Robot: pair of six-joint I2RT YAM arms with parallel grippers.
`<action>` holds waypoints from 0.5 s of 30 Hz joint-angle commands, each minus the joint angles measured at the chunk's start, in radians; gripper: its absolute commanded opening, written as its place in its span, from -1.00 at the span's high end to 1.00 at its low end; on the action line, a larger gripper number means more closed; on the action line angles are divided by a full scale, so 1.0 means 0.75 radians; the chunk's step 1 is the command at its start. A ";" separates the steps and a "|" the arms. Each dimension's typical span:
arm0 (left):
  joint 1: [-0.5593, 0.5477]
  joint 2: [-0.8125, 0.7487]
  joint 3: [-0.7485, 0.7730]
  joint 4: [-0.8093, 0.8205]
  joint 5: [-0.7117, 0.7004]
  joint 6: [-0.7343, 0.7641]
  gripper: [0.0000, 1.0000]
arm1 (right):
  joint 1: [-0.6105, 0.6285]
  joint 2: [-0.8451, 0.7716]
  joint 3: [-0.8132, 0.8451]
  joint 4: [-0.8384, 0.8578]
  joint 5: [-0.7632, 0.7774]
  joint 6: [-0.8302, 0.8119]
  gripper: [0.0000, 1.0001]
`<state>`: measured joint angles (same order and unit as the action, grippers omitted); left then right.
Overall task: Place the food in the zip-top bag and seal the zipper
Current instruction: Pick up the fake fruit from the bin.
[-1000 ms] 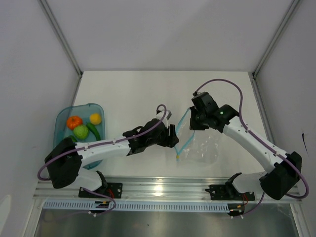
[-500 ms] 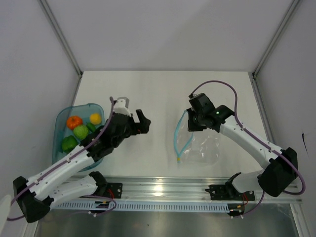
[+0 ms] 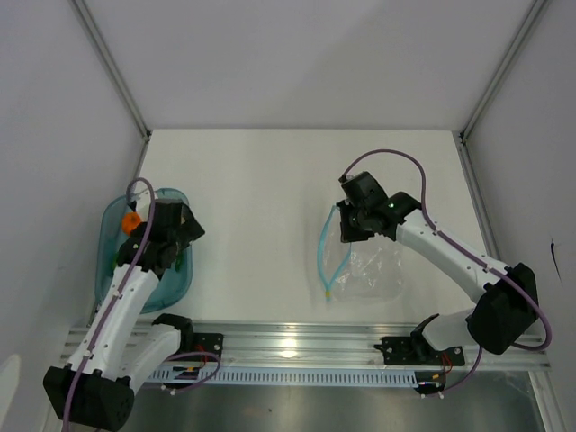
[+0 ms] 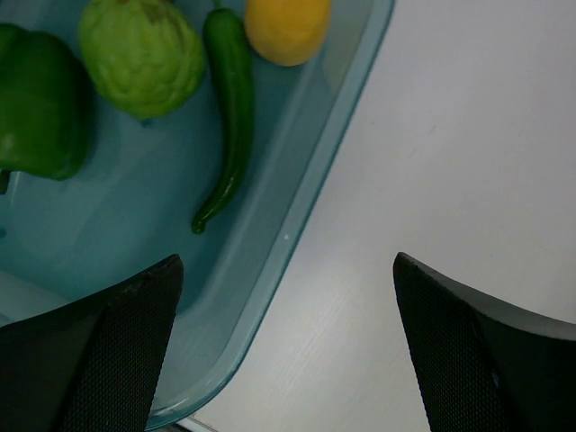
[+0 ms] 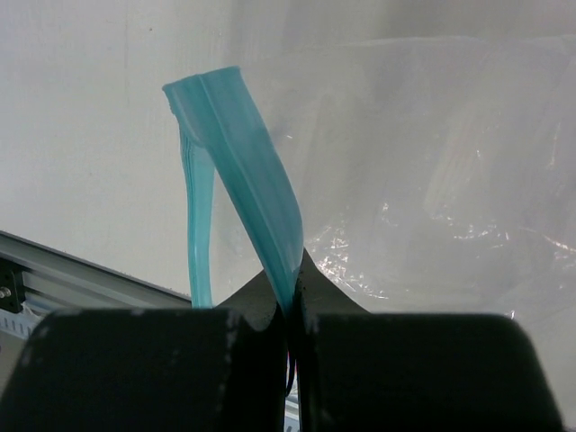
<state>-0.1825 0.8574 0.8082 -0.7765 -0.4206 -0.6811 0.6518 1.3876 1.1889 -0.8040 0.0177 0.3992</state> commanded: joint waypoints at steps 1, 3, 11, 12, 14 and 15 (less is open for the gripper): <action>0.069 0.012 0.023 -0.144 -0.079 -0.118 -0.99 | 0.004 0.017 -0.010 0.039 -0.044 -0.047 1.00; 0.114 0.029 0.037 -0.157 -0.090 -0.123 -0.99 | 0.002 0.031 -0.004 0.033 -0.048 -0.056 1.00; 0.313 0.137 0.074 -0.225 -0.084 -0.141 -0.99 | 0.013 0.044 0.002 0.017 -0.046 -0.054 1.00; 0.323 0.147 0.072 -0.233 -0.090 -0.147 -0.99 | 0.011 0.042 -0.002 0.015 -0.042 -0.052 1.00; 0.360 0.166 0.066 -0.243 -0.108 -0.178 -0.99 | 0.010 0.046 -0.004 0.008 -0.040 -0.052 1.00; 0.374 0.174 0.066 -0.253 -0.114 -0.188 -0.99 | 0.010 0.046 -0.002 0.004 -0.038 -0.050 1.00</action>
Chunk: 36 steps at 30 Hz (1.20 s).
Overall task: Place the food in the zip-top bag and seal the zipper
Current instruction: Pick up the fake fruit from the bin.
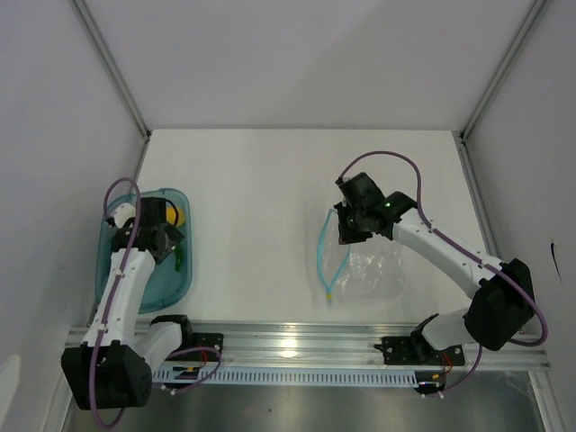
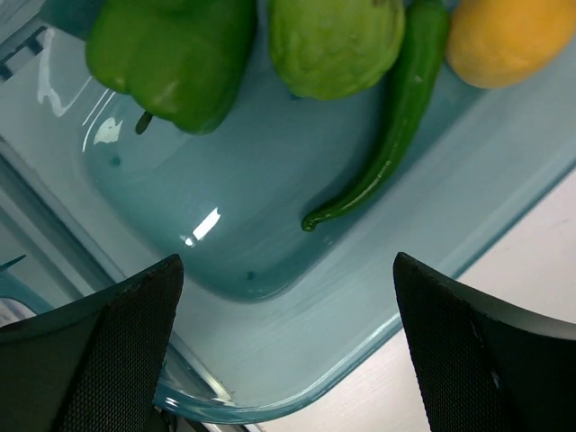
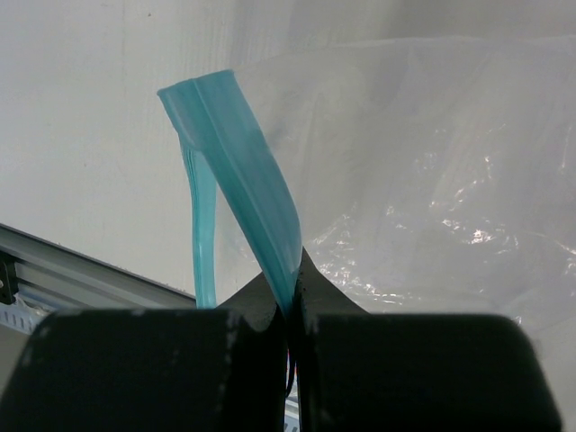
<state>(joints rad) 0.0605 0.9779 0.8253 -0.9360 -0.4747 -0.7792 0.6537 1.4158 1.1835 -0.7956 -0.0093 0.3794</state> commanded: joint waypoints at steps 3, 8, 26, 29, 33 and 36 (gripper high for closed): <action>0.120 0.044 0.049 -0.065 -0.062 -0.102 -0.99 | 0.010 0.010 0.003 -0.009 0.002 -0.023 1.00; 0.242 0.085 0.043 -0.069 -0.130 -0.176 -0.99 | 0.010 0.035 0.015 -0.013 -0.006 -0.023 1.00; 0.527 0.248 0.020 0.062 -0.114 -0.248 -0.97 | 0.022 0.027 0.021 -0.050 -0.010 -0.025 1.00; 0.547 0.297 0.055 0.072 -0.095 -0.254 -0.98 | 0.026 0.025 0.023 -0.048 -0.014 -0.021 1.00; 0.553 0.342 0.094 0.096 -0.067 -0.260 -0.99 | 0.024 0.020 0.017 -0.046 -0.016 -0.019 1.00; 0.555 0.379 0.094 0.137 -0.038 -0.250 -0.99 | 0.024 0.020 0.015 -0.048 -0.020 -0.023 1.00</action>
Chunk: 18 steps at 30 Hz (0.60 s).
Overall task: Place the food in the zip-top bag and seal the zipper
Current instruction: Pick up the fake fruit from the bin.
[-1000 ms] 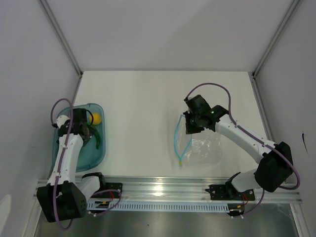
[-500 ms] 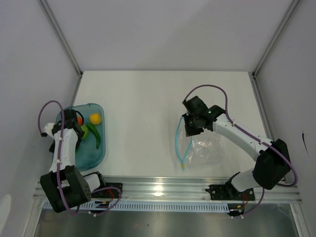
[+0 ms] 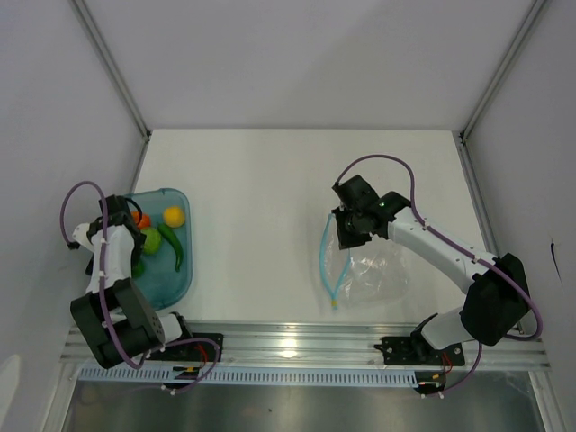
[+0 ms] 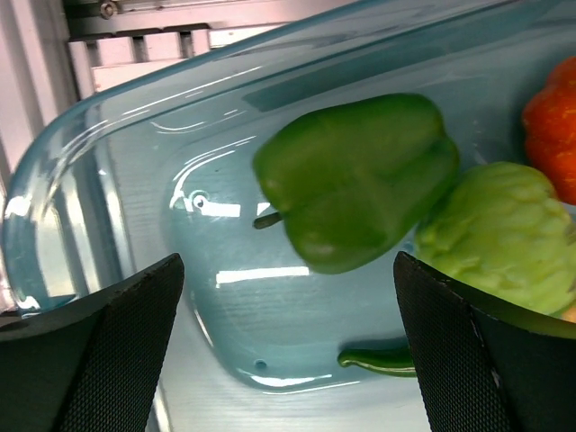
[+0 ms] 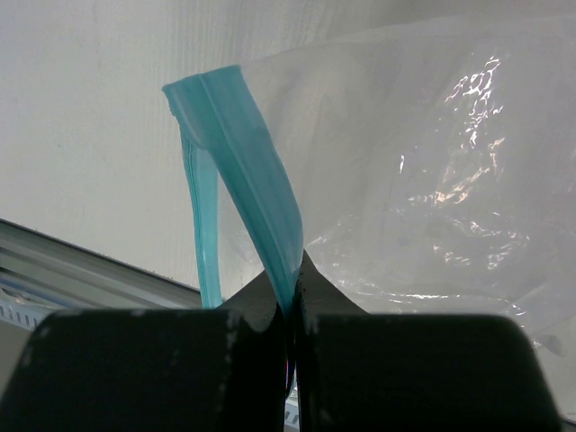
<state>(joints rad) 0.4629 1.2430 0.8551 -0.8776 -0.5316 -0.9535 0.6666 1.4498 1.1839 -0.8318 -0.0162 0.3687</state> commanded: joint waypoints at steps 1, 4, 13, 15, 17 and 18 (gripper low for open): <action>0.021 0.036 0.064 0.076 0.044 -0.013 -0.99 | 0.007 -0.025 0.017 0.001 -0.013 -0.007 1.00; 0.021 0.069 0.069 0.119 0.046 0.009 -0.99 | 0.009 -0.025 0.017 0.001 -0.019 -0.007 1.00; 0.021 0.181 0.097 0.156 0.066 0.020 -0.99 | 0.007 -0.021 0.015 0.011 -0.044 -0.003 1.00; 0.019 0.204 0.109 0.160 0.077 0.020 -0.99 | 0.007 -0.019 0.011 0.013 -0.044 -0.001 1.00; 0.021 0.222 0.120 0.166 0.081 0.024 -0.99 | 0.007 -0.021 0.011 0.011 -0.046 -0.001 1.00; 0.021 0.228 0.128 0.158 0.081 0.024 -0.99 | 0.009 -0.021 0.013 0.011 -0.048 0.001 1.00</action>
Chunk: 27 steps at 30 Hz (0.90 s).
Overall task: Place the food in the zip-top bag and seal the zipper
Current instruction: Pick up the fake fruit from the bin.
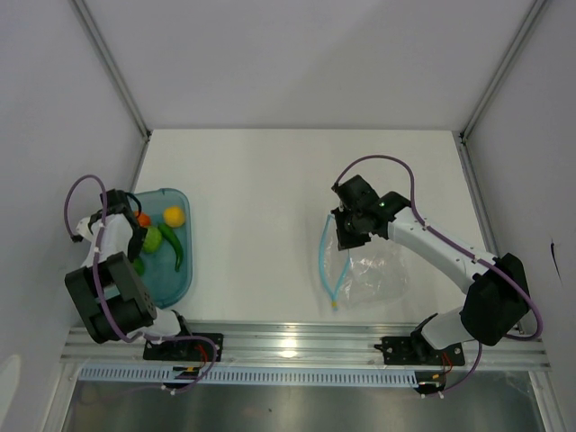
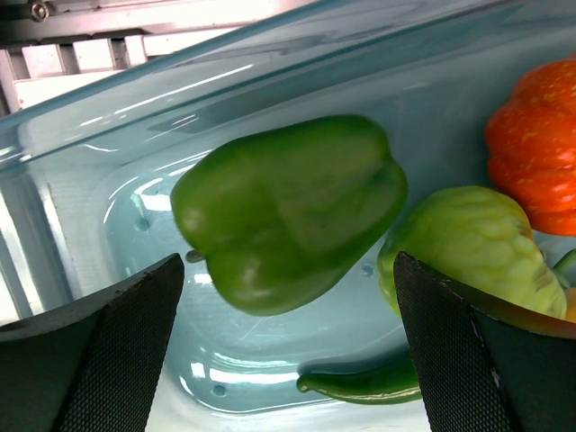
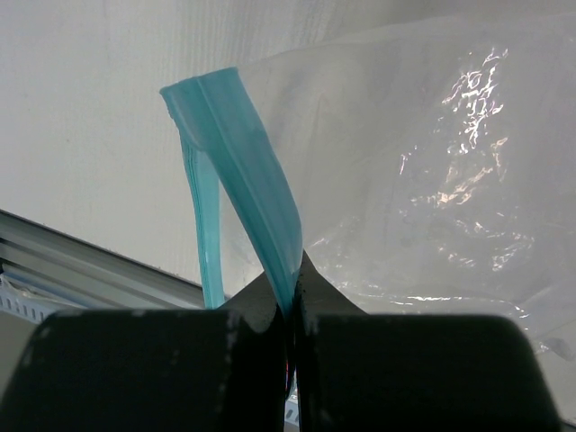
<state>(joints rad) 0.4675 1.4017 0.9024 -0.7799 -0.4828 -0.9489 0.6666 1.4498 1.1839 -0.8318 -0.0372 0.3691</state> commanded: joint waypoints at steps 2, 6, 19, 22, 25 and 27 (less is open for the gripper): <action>0.015 0.035 0.071 0.013 0.008 0.009 -0.99 | 0.007 -0.023 0.013 0.009 -0.018 0.005 1.00; 0.015 0.037 0.059 -0.001 -0.001 0.001 -0.99 | 0.007 -0.027 0.015 0.007 -0.024 0.007 1.00; 0.017 0.017 -0.015 -0.011 -0.033 -0.056 -0.52 | 0.013 -0.057 0.015 -0.008 -0.016 0.019 1.00; 0.019 0.019 -0.023 -0.009 -0.035 -0.060 -0.26 | 0.013 -0.062 0.013 -0.014 -0.014 0.021 1.00; 0.019 0.011 -0.027 -0.013 -0.039 -0.070 -0.07 | 0.013 -0.070 0.013 -0.020 -0.004 0.021 1.00; 0.019 -0.004 -0.031 -0.013 -0.044 -0.072 0.01 | 0.013 -0.076 0.009 -0.022 0.000 0.021 1.00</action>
<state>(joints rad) 0.4683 1.4288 0.8883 -0.7940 -0.4904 -0.9787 0.6724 1.4288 1.1839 -0.8398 -0.0429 0.3737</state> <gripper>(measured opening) 0.515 0.003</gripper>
